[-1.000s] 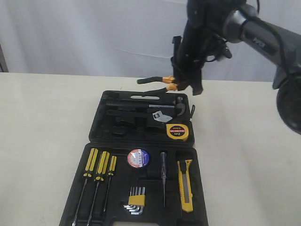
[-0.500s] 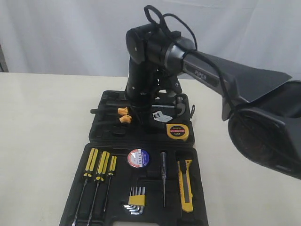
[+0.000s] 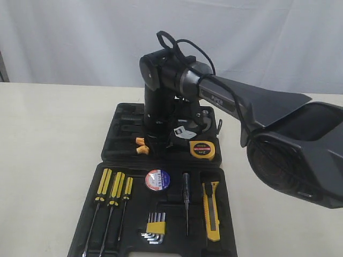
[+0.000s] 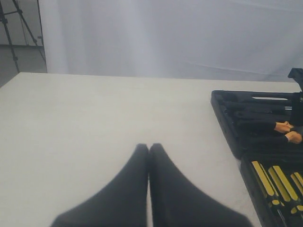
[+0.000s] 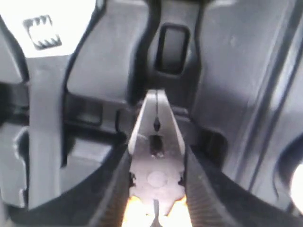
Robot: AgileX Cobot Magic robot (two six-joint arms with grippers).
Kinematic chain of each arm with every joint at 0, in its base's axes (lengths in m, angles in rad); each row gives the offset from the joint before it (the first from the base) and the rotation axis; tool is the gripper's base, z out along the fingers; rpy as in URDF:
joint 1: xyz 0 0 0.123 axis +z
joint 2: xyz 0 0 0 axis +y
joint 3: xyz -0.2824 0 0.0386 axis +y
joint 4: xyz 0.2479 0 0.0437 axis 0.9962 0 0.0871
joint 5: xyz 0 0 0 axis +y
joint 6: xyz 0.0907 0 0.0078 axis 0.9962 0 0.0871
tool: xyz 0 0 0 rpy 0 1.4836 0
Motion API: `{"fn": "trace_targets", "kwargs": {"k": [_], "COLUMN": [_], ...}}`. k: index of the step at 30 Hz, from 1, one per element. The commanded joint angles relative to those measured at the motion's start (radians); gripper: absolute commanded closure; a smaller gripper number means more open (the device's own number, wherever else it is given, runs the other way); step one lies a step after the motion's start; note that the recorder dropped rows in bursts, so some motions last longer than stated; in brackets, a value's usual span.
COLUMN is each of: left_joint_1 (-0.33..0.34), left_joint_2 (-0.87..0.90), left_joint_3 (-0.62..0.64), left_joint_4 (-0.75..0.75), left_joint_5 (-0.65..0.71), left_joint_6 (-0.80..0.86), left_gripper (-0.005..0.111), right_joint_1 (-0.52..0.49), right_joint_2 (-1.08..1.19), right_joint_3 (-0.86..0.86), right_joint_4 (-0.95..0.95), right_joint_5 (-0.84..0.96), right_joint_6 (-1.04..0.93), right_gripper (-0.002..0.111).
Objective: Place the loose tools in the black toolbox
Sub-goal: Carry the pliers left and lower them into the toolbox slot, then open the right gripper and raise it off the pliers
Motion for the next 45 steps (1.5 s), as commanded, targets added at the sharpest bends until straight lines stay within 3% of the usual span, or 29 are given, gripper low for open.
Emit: {"fn": "trace_targets", "kwargs": {"k": [1, 24, 27, 30, 45], "left_joint_1": [-0.002, -0.002, -0.002, -0.002, -0.002], "left_joint_2": [-0.003, -0.003, -0.003, -0.003, -0.003], "left_joint_3": [0.002, 0.002, 0.002, 0.002, 0.002], "left_joint_4": [-0.002, -0.002, -0.002, -0.002, -0.002], "left_joint_5": [0.001, 0.001, 0.001, 0.001, 0.001], "left_joint_6": [-0.003, -0.001, -0.001, -0.001, -0.001], "left_gripper": [0.107, 0.107, 0.107, 0.107, 0.107], "right_joint_1": [0.000, 0.000, 0.000, 0.000, 0.002], "right_joint_2": [0.002, 0.006, 0.006, 0.006, -0.018], "right_joint_3": [-0.001, -0.001, -0.001, -0.001, -0.003], "right_joint_4": [-0.066, -0.004, -0.013, -0.020, 0.028], "right_joint_5": [0.005, 0.005, 0.005, 0.005, -0.093], "right_joint_6": [0.003, 0.003, 0.003, 0.003, -0.023], "right_gripper": [0.109, 0.108, 0.094, 0.059, 0.056]}}
